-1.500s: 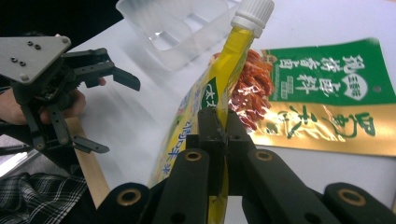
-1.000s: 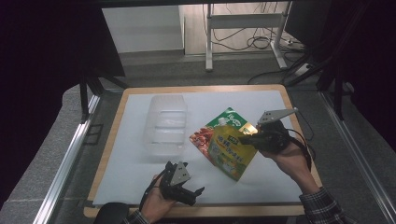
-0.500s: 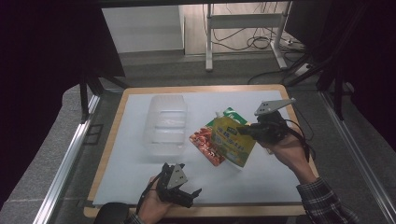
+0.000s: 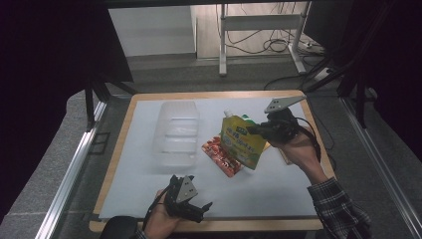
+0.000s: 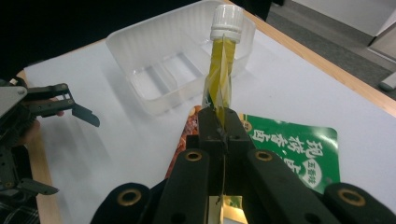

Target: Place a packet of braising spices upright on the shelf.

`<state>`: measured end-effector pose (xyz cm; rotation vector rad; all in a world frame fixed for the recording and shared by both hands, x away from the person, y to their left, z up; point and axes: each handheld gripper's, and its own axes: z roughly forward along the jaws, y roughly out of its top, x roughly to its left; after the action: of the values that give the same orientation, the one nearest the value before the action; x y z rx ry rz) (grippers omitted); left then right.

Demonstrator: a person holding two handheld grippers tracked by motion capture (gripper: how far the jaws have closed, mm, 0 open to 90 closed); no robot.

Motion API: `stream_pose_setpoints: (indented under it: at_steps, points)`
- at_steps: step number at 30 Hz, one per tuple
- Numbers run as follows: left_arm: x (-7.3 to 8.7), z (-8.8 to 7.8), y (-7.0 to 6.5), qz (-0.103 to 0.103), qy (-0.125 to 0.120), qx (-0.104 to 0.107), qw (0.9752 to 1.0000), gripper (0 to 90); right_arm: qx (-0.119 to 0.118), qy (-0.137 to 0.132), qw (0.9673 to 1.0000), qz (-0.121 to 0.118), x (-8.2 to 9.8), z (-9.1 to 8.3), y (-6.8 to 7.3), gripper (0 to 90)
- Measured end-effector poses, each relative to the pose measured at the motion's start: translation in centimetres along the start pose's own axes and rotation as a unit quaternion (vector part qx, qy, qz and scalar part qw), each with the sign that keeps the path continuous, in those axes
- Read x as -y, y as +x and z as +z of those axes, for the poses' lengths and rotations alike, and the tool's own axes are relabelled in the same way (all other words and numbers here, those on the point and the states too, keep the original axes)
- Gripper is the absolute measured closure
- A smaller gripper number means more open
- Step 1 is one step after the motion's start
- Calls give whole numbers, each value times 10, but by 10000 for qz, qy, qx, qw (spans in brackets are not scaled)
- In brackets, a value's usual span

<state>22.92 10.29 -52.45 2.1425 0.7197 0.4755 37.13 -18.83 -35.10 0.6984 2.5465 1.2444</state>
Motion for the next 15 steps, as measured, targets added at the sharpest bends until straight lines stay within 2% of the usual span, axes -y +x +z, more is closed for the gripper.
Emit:
stream_pose_setpoints:
  at_steps: [5, 15]
  points:
    - [2, -3, 3, -104, -31, -55, 9999, 0, -51, -53, 10000, 62, -6, 7, -8, 887]
    - [3, -4, 4, -135, -46, -62, 9999, 0, -122, -152, 9998, 67, -18, 18, -17, 887]
